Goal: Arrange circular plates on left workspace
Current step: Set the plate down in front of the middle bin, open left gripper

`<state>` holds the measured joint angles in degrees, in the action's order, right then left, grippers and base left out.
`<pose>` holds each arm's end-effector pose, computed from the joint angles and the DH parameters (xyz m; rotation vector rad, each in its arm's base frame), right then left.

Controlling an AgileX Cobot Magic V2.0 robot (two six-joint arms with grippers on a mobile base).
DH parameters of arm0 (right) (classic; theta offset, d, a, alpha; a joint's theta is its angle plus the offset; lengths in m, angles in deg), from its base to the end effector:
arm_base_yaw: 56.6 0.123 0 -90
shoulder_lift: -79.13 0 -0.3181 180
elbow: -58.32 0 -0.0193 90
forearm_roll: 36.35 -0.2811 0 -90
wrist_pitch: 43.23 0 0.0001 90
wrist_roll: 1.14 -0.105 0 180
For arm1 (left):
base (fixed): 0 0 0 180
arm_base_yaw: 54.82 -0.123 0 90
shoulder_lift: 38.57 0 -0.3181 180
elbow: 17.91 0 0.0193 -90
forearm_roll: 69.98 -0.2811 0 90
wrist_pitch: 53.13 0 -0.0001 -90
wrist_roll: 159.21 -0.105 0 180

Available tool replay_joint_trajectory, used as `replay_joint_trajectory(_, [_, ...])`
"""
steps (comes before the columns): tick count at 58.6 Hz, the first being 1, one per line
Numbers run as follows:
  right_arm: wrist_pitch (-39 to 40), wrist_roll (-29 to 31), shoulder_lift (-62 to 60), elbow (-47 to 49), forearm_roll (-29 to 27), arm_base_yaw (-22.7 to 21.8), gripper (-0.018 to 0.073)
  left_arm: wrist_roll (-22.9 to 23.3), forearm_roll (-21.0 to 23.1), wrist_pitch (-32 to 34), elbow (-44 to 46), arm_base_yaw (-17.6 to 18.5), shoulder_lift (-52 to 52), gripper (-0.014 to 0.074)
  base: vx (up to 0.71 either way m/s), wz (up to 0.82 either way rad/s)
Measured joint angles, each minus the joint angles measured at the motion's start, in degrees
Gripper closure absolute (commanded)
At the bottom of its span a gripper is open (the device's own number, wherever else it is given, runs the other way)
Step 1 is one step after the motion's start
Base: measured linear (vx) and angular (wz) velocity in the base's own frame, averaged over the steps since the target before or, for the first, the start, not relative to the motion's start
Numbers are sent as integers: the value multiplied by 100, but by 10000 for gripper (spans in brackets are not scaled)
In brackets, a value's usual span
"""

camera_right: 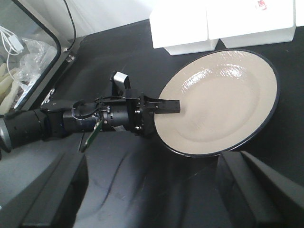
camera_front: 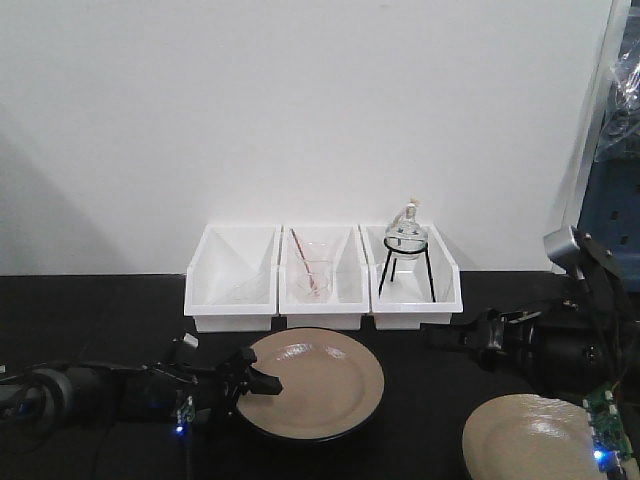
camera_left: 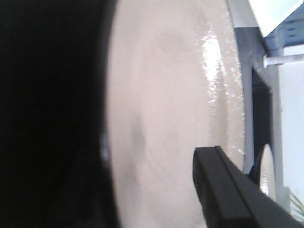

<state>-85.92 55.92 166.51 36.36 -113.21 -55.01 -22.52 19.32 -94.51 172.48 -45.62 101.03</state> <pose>0.3224 0.0784 0.3251 -0.1878 2.0907 0.9360 0.5147 -0.1538 0.1160 -0.3445 2.3748 -1.3021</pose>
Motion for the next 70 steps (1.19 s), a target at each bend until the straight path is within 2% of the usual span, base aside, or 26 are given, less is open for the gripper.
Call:
replay_joint_trajectory(13, [38, 5, 0, 0, 250, 0, -34, 0, -407, -358, 39, -457, -5, 63, 0, 0])
replay_joint_trajectory(19, [100, 5, 0, 0, 275, 0, -34, 0, -514, -500, 39, -702, -5, 134, 0, 0])
replay_joint_trajectory(25, [169, 5, 0, 0, 287, 0, -34, 52, -602, -592, 39, -978, -75, 315, 0, 0])
replay_joint_trajectory(30, [324, 5, 0, 0, 291, 0, -34, 63, -694, -603, 39, -1179, -266, 554, 0, 0])
replay_joint_trajectory(32, [423, 5, 0, 0, 291, 0, -34, 57, -725, -603, 39, -1235, -374, 606, 0, 0])
replay_joint_trajectory(41, [772, -71, 0, 0, 248, 0, -25, -17, -1034, -659, 39, -1409, -930, 602, 0, 0])
replay_joint_trajectory(48, [939, -438, 0, 0, 243, -61, 8, -31, -1527, -840, 1, -1445, -1426, 601, 0, 0])
replay_joint_trajectory(55, [453, -1029, 77, 131, 243, -657, 53, -43, -1958, -1018, -327, -1445, -1914, 600, 0, 0])
replay_joint_trajectory(63, [-641, -1516, 527, 625, 243, -1980, 71, -350, -2133, -1023, -1067, -1393, -2423, 596, 0, 0])
replay_joint_trajectory(70, [-1368, -1661, 1053, 923, 254, -3018, 71, -732, -2144, -842, -1937, -1197, -2901, 597, 0, 0])
